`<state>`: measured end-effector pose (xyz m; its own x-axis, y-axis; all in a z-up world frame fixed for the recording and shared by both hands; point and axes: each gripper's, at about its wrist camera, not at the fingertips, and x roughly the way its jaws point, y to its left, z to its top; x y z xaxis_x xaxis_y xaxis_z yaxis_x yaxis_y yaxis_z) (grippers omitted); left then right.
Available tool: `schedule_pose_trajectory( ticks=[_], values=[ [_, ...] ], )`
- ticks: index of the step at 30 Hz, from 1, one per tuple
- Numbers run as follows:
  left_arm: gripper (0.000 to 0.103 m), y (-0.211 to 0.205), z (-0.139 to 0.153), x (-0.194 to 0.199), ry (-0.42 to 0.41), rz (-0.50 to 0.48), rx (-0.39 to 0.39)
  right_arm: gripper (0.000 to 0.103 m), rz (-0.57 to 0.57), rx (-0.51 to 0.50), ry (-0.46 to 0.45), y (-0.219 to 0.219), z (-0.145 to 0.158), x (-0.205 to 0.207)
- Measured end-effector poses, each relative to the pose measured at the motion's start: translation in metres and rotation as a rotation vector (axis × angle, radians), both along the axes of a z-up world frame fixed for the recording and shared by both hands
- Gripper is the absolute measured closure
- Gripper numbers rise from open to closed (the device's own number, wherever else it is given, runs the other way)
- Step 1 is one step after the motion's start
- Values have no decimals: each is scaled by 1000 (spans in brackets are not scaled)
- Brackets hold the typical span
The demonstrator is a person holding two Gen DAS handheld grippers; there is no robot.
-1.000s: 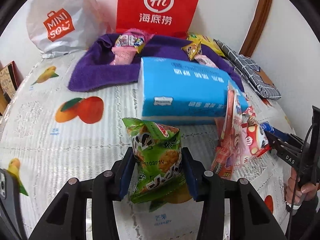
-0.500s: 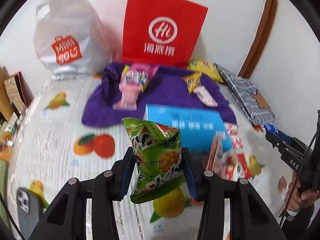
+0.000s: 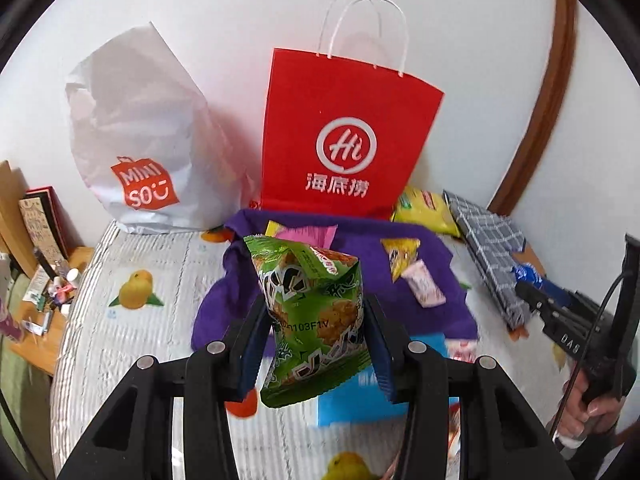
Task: Organize snacks
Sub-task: 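Carry both held snack bags up and over onto the purple towel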
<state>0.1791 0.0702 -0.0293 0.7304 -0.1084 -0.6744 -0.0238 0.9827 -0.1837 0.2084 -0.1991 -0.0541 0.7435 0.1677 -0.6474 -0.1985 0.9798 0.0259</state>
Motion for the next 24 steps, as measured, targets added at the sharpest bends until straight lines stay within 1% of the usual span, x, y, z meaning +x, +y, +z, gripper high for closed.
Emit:
schedule_pose_trajectory(
  ticks=[2,7,15,20,22,24],
  values=[
    [59,3,4,15,5,5,-8,61,10,11,-1,5,5,11],
    [59,5,10,44,6,19,6,61,47,18,-4,24,14,39],
    [59,12,8,94,35,22,-40,61,76,41,-2,44,16,80],
    [59,19,-3,110,42,30,-42,61,100,26,23,50,2,100],
    [59,19,-13,117,78,35,-14,60,130,8,62,52,-15,107],
    [59,22,-21,122,105,49,-11,61,143,-36,122,56,-33,117]
  ],
)
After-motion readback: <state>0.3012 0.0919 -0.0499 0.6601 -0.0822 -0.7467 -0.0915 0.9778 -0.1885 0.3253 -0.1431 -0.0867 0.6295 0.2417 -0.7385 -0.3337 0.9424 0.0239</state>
